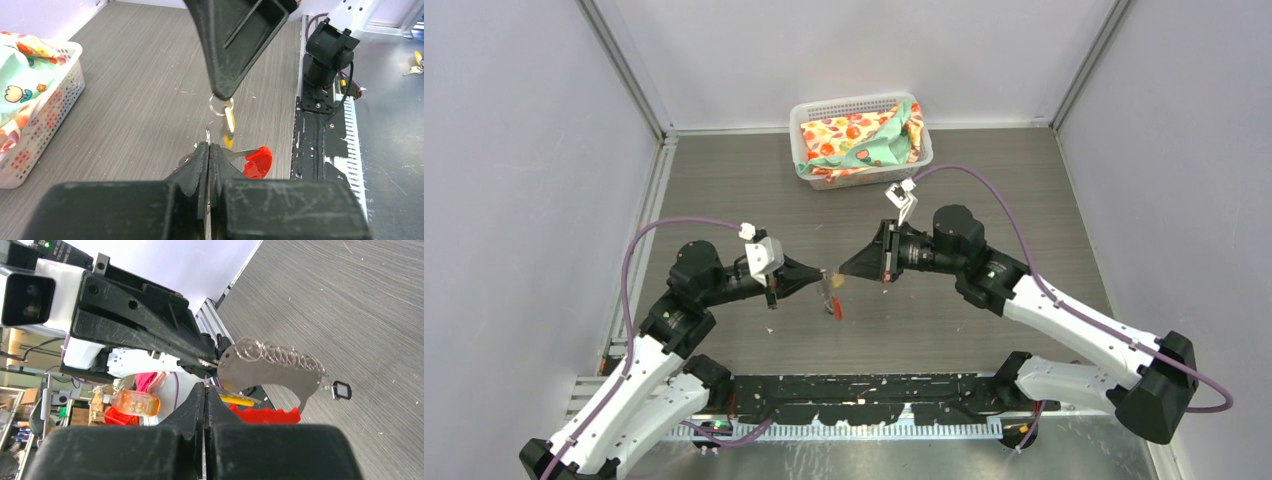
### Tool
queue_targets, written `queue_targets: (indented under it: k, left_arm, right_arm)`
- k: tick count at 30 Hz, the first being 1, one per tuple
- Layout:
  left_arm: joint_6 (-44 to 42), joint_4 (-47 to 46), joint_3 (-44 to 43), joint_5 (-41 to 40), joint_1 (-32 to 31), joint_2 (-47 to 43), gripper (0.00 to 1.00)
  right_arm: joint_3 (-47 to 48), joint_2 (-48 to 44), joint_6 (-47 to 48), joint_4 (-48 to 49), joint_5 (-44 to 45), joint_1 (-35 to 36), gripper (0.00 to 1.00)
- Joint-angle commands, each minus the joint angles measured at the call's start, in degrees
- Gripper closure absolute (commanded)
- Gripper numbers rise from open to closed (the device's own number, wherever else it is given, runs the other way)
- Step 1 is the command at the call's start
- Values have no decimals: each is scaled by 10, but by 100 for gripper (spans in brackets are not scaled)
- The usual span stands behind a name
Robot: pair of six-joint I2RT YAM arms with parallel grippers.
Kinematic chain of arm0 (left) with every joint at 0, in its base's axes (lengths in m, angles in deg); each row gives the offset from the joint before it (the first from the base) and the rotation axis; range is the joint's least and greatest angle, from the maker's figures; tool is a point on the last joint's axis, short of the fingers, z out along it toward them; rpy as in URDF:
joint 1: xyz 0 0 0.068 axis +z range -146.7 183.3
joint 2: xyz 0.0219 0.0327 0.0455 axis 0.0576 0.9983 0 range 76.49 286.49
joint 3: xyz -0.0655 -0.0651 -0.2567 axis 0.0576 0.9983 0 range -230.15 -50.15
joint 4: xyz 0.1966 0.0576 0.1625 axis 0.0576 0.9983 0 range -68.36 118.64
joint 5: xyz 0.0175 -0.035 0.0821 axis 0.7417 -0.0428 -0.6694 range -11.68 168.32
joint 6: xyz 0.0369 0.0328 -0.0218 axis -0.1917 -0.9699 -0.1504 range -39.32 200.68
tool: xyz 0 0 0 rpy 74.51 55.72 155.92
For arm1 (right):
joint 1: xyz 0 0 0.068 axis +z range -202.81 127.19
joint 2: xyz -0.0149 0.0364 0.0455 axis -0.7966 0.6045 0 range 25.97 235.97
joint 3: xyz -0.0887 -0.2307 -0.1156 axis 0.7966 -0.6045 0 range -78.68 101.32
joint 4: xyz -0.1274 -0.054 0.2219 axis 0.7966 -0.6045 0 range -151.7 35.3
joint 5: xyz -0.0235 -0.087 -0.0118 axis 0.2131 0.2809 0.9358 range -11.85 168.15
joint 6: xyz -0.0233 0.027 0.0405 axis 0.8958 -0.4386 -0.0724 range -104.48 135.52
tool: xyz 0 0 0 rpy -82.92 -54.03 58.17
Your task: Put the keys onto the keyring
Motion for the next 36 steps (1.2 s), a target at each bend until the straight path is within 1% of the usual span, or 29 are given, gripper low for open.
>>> queue_targets:
  k: [1,3,4,6,13,19,36]
  left_arm:
    - [-6,-32,0,-24,2,-7,100]
    - [0,-45,1,-27,2,-7,100]
    - [5,-50,1,-26,2,-6,100]
    - [9,-53,0,-22,2,-2,100]
    - [14,-58,3,-5,2,-4,100]
    - [7,-56,6,3,2,-13,100]
    - [-15,-40,8,29,2,-23,100]
  right_arm:
    - [35,-33,25,-53,-1,-1,99]
    - [27,-25,4,-40,-16,0,99]
    - [19,-20,-8,-10,-21,0,99]
    - [9,-10,-26,13,-26,0,99]
    - [28,30,-32,33,-41,-1,99]
    - [26,39,-39,40,-34,0,99]
    - [16,22,-41,41,-5,-2,99]
